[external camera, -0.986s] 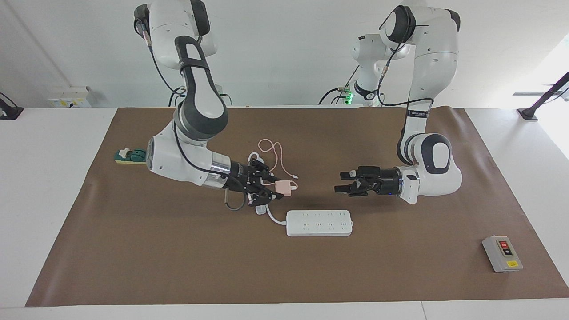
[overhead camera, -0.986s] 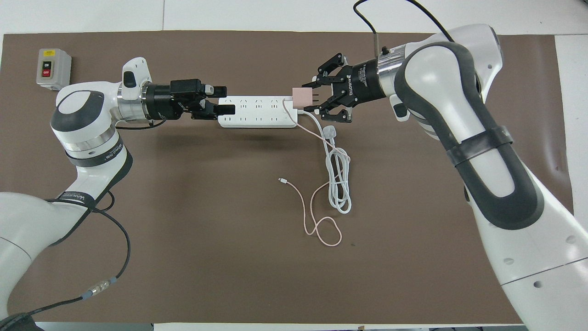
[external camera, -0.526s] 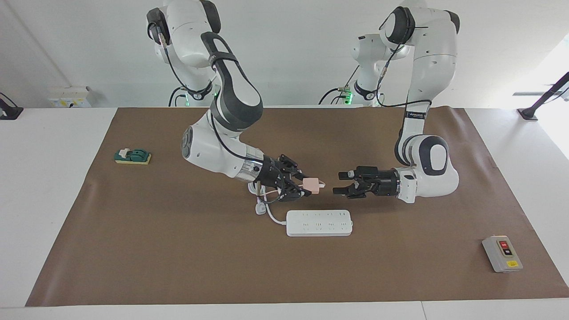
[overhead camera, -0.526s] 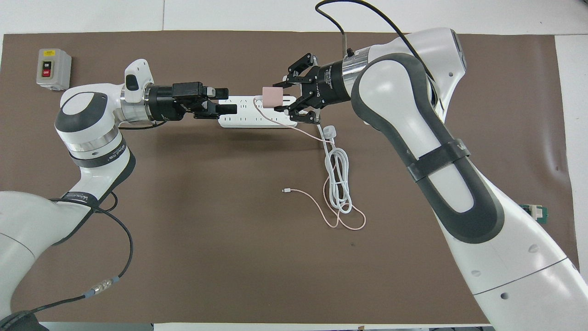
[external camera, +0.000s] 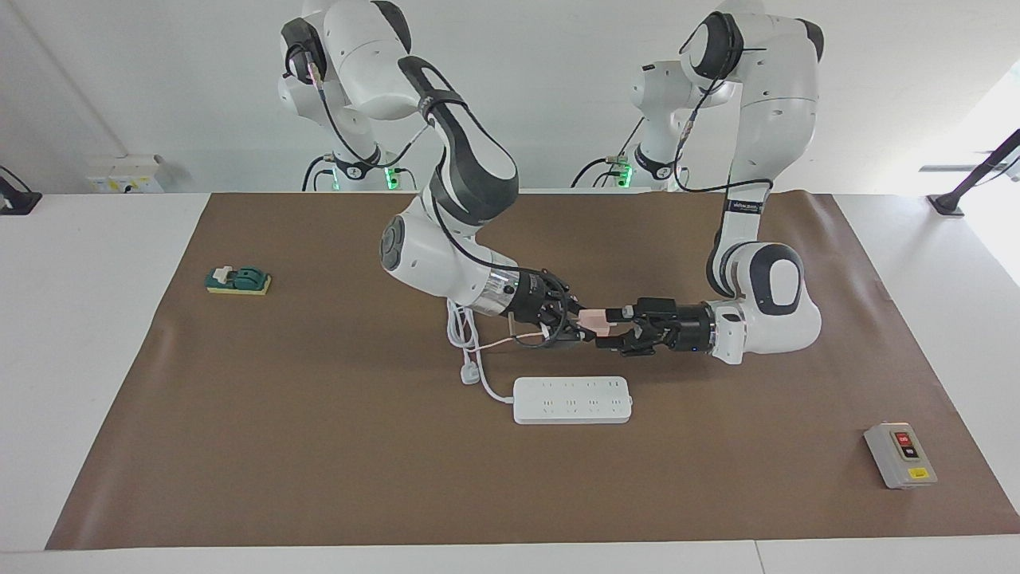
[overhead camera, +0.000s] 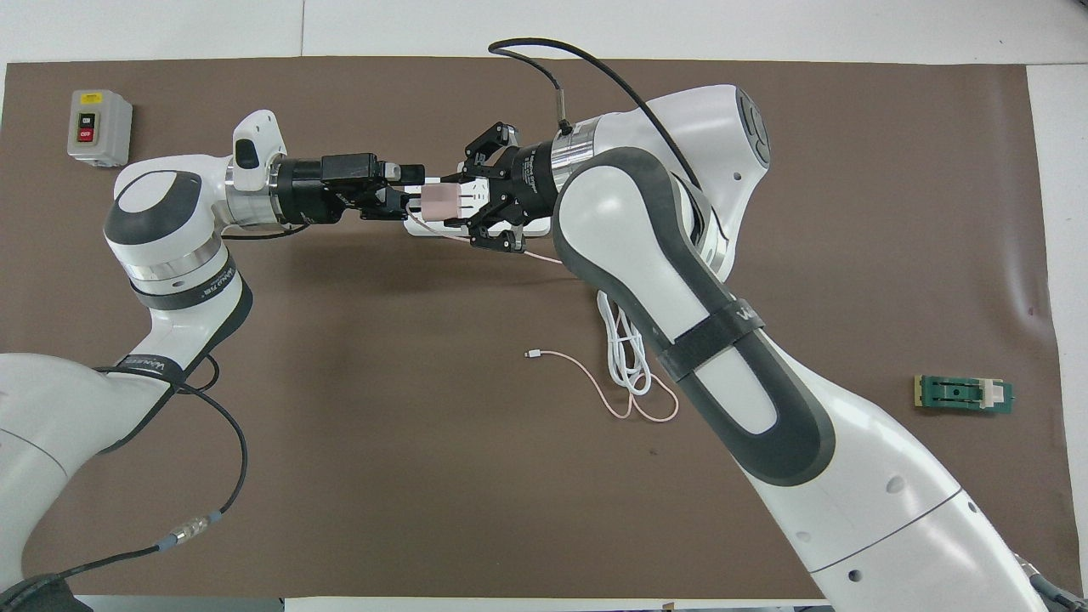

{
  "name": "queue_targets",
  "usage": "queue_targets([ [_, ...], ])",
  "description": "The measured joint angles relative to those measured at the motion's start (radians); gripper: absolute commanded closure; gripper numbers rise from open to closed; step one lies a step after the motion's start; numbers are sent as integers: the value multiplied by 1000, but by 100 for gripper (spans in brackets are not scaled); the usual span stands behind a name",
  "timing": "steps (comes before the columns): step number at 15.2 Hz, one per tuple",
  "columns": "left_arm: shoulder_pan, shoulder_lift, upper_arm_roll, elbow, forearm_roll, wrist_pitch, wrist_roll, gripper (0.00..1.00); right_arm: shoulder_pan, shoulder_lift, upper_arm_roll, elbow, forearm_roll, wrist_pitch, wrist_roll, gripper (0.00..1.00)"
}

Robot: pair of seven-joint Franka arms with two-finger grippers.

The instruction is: Plug charger into power strip

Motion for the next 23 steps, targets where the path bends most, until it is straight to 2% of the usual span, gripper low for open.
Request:
queue_targets([
  [9,-6,-5,1,-16,0,0,35,0,-2,0,-2,2,0,0,0,100],
  [12,-6,-7,1,-26,0,0,47,7,-4,0,-2,2,0,0,0,100],
  [14,-6,-7,1,-26,0,0,50,22,-6,0,-2,2,0,0,0,100],
  [15,-6,-7,1,-26,0,0,50,43,-6,0,-2,2,0,0,0,100],
  [16,-6,-7,1,-26,0,0,52,59,-6,0,-2,2,0,0,0,100],
  [18,-6,-8,1,-26,0,0,52,100,-6,0,-2,3,0,0,0,100],
  [23,-7,-17,2,-24,0,0,76,100,-9,1,-3,5,5,-5,17,100],
])
